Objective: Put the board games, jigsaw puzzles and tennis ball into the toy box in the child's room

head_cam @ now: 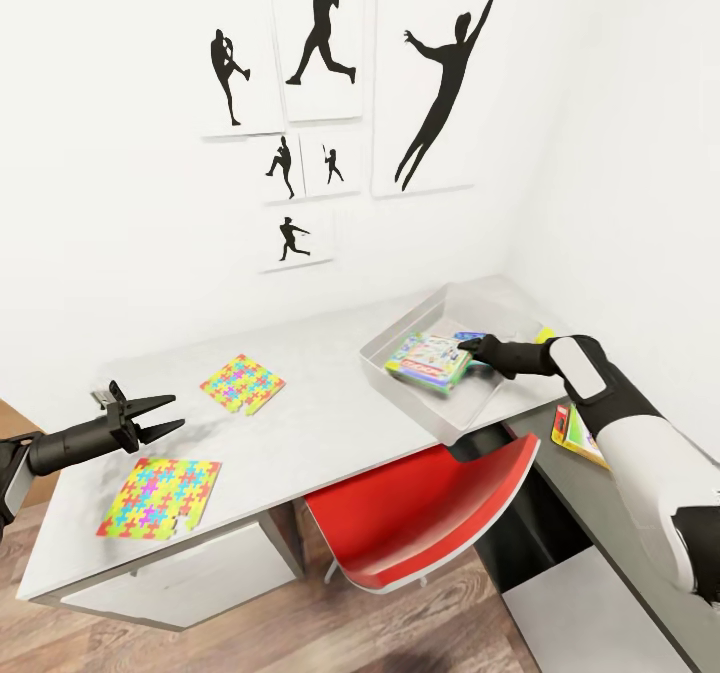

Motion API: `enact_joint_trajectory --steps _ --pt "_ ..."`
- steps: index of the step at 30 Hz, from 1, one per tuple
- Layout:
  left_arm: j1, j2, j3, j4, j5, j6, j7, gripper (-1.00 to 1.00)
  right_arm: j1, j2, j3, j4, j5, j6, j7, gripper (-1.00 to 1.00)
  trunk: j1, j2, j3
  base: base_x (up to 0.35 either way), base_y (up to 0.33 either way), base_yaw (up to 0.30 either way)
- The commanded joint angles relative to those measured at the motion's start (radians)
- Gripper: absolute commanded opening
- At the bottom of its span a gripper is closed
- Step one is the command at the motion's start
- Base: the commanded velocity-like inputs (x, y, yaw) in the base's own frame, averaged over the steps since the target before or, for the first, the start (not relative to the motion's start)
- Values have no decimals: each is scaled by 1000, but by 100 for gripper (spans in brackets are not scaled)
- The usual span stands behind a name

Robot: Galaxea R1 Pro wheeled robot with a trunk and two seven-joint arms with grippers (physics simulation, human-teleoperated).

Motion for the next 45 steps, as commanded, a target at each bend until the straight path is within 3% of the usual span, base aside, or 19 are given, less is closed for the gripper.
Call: enact_joint_trajectory --steps 1,45 --pt "-1 0 0 0 -1 11 -5 100 -1 2 3 0 8 2 6 -100 1 -2 -2 0 0 0" --pt "-1 2 0 0 -1 11 -5 100 -9 6 3 1 10 -45 -3 -100 1 -2 -2 0 0 0"
